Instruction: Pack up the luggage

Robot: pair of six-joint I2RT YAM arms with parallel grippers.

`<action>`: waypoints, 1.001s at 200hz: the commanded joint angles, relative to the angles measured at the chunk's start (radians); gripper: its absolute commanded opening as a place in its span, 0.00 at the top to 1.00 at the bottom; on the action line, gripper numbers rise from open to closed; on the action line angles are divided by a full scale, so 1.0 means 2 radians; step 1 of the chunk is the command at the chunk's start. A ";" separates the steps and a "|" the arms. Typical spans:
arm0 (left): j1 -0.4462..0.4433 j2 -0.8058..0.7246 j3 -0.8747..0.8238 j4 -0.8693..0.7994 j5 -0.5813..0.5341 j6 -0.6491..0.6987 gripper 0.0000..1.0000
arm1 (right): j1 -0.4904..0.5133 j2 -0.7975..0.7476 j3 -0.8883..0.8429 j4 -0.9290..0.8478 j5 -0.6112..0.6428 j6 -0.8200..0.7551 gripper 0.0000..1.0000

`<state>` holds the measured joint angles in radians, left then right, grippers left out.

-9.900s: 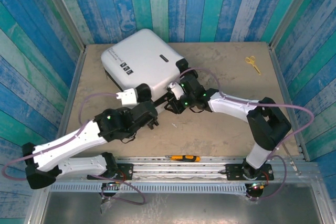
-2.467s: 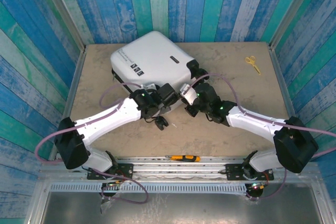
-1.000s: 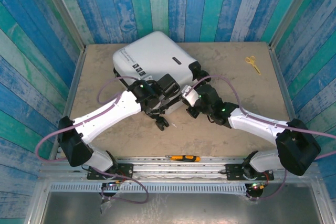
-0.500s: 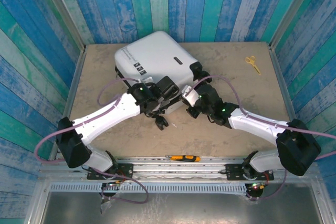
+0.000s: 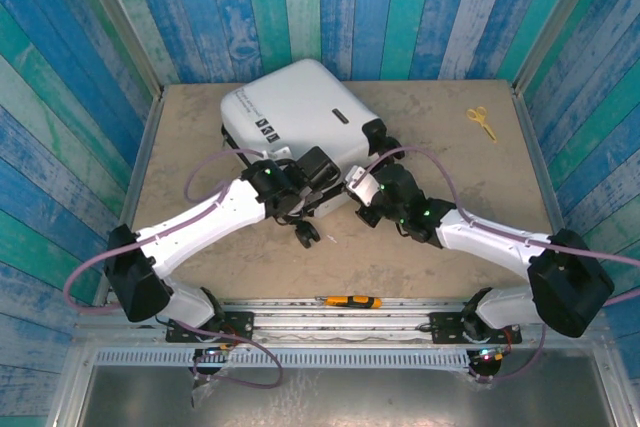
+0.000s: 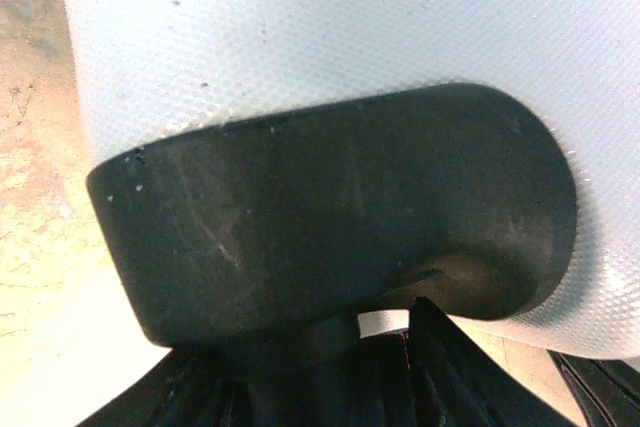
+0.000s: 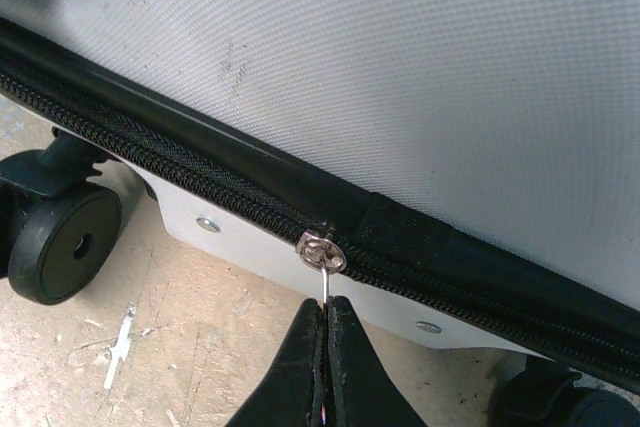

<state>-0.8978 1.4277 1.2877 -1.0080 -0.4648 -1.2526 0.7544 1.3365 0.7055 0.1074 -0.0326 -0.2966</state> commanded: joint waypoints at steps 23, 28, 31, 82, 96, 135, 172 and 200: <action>0.024 -0.083 -0.032 -0.047 -0.069 0.042 1.00 | 0.004 -0.035 -0.029 0.011 0.048 -0.036 1.00; 0.027 -0.083 -0.032 -0.051 -0.073 0.043 1.00 | 0.005 -0.037 -0.034 0.016 0.052 -0.040 0.99; 0.028 -0.095 -0.033 -0.053 -0.075 0.043 1.00 | 0.005 -0.038 -0.036 0.019 0.053 -0.042 0.99; 0.045 -0.149 -0.027 -0.075 -0.107 0.050 1.00 | 0.012 -0.067 -0.084 0.089 0.085 -0.060 1.00; 0.053 -0.157 -0.029 -0.078 -0.109 0.057 1.00 | 0.016 -0.079 -0.105 0.117 0.089 -0.074 1.00; 0.086 -0.179 -0.041 -0.081 -0.109 0.079 1.00 | 0.016 -0.097 -0.151 0.178 0.093 -0.113 1.00; 0.126 -0.208 -0.075 -0.059 -0.095 0.115 1.00 | 0.013 -0.075 -0.144 0.180 0.111 -0.130 1.00; 0.157 -0.222 -0.099 -0.046 -0.082 0.136 1.00 | 0.007 -0.054 -0.134 0.171 0.104 -0.132 1.00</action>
<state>-0.6647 1.0649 1.1046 -1.0946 -0.4606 -0.9916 0.7910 1.2068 0.4160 0.4309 0.0917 -0.5392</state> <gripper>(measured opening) 0.416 0.044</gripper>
